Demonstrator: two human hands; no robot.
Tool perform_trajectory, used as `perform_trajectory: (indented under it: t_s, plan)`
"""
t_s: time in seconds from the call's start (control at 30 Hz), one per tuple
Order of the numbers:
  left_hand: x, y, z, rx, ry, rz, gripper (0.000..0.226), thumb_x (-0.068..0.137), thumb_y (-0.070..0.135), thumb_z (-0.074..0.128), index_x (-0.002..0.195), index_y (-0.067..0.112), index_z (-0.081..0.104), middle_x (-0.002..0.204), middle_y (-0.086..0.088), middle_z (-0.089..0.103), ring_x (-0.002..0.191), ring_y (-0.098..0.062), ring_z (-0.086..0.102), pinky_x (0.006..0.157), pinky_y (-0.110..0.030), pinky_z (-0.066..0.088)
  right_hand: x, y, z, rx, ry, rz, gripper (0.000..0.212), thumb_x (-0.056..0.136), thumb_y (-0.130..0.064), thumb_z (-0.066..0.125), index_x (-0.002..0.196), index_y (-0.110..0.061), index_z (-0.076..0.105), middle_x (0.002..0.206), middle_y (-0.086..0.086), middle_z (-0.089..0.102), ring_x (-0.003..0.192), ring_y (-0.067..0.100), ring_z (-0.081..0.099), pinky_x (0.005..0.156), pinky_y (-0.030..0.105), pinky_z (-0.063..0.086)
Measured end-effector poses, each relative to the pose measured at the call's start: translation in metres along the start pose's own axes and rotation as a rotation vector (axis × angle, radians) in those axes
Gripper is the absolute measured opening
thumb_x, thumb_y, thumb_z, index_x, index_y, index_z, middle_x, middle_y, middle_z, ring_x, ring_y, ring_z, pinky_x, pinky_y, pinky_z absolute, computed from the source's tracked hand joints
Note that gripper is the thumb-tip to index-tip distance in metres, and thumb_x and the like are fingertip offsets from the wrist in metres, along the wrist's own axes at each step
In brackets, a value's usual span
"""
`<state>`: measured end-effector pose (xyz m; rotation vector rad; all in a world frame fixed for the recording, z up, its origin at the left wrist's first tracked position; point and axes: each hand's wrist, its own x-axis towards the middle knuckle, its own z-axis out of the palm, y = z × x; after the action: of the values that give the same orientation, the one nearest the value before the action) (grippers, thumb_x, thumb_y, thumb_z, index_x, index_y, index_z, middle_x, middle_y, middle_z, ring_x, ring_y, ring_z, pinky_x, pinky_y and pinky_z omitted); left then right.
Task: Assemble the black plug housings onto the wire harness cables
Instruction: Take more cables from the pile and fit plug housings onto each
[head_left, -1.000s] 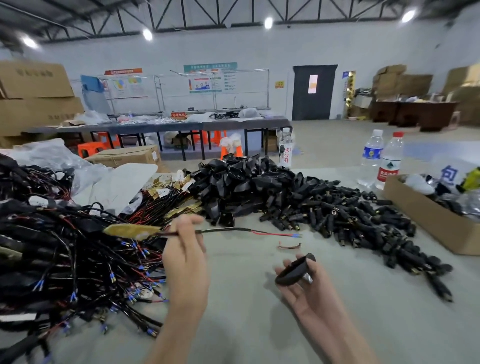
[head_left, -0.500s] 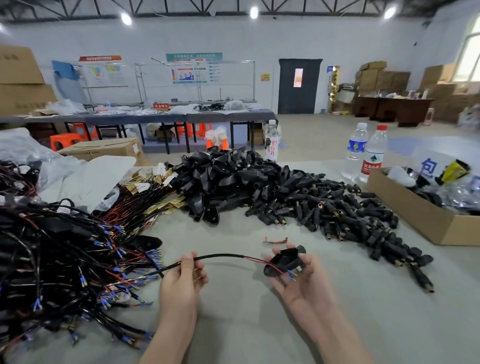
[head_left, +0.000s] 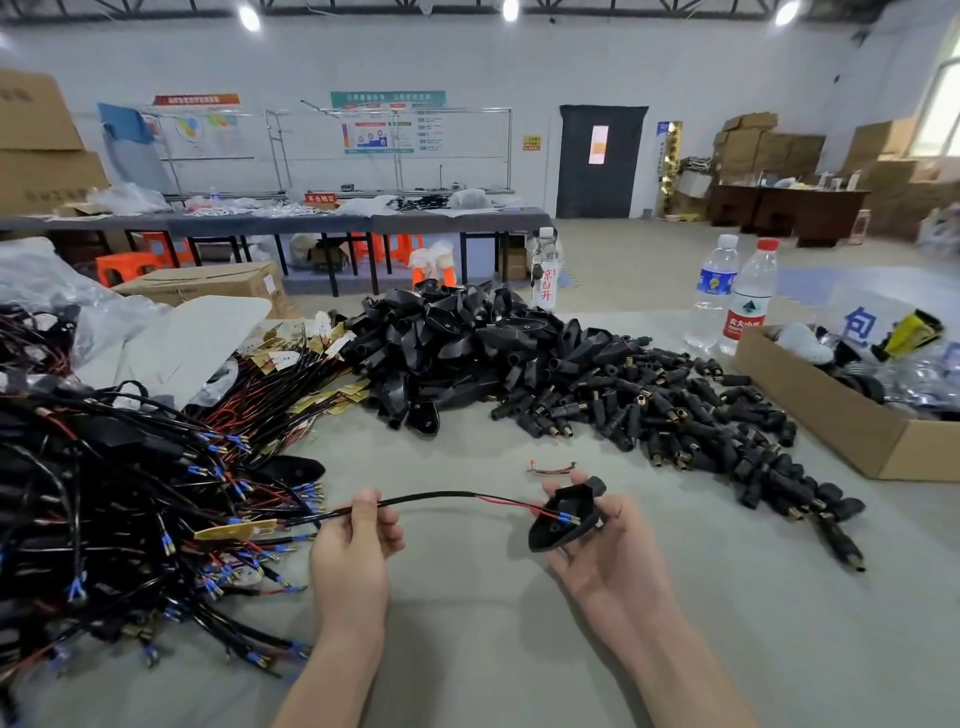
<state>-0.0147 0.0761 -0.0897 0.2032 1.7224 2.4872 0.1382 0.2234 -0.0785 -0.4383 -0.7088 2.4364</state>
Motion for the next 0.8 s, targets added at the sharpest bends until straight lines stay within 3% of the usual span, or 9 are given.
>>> perform_trajectory:
  t_s: [0.07,0.23,0.57,0.8]
  plan:
    - [0.000,0.000,0.000,0.004,0.000,0.007,0.022,0.103,0.022,0.050,0.092,0.010,0.064,0.070,-0.001,0.062,0.056,-0.006,0.057,0.052,-0.018,0.052,0.000,0.000,0.000,-0.010,-0.003,0.001,0.034,0.079,-0.018,0.052,0.111,-0.020,0.065,0.114,0.009,0.072,0.079,0.022,0.071,0.066,0.036,0.059]
    - [-0.001,0.000,-0.002,0.027,-0.006,0.019,0.023,0.103,0.024,0.051,0.091,0.010,0.065,0.067,0.003,0.064,0.058,-0.008,0.057,0.057,-0.023,0.052,-0.002,0.000,0.002,-0.050,0.009,0.005,0.047,0.069,-0.020,0.058,0.116,-0.019,0.063,0.116,0.011,0.072,0.095,0.028,0.070,0.072,0.037,0.058]
    - [0.002,-0.002,-0.005,0.073,-0.014,0.050,0.031,0.101,0.028,0.054,0.077,0.012,0.065,0.060,0.006,0.065,0.055,-0.007,0.058,0.065,-0.035,0.049,-0.004,0.002,0.007,-0.116,0.051,0.008,0.034,0.088,-0.017,0.047,0.116,-0.020,0.066,0.118,0.011,0.072,0.096,0.028,0.072,0.083,0.041,0.052]
    - [0.002,-0.002,-0.006,0.082,-0.014,0.051,0.030,0.101,0.030,0.055,0.079,0.013,0.065,0.062,0.006,0.066,0.056,-0.007,0.059,0.066,-0.037,0.049,-0.007,0.002,0.010,-0.130,0.032,0.012,0.037,0.081,-0.016,0.053,0.116,-0.020,0.065,0.116,0.011,0.072,0.097,0.029,0.072,0.082,0.039,0.055]
